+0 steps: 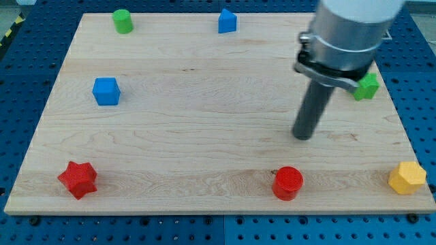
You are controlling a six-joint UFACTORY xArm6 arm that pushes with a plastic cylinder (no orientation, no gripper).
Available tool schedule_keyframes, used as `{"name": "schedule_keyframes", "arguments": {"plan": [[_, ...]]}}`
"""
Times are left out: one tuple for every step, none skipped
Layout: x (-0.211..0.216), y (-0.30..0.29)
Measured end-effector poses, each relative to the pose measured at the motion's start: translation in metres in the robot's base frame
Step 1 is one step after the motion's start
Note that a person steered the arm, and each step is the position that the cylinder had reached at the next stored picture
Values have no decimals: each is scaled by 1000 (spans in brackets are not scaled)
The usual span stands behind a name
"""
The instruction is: Push the blue cube to the center
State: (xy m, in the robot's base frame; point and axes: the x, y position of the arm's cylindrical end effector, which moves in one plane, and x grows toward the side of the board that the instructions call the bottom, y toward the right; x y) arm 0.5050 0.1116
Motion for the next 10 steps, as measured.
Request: {"name": "schedule_keyframes", "arguments": {"plan": [[-1,-51],[-1,-110],[-1,-180],[-16,-244],[-34,-303],[-36,-326],[-56,-351],[-83,-365],[-83,-314],[-84,-271]]}}
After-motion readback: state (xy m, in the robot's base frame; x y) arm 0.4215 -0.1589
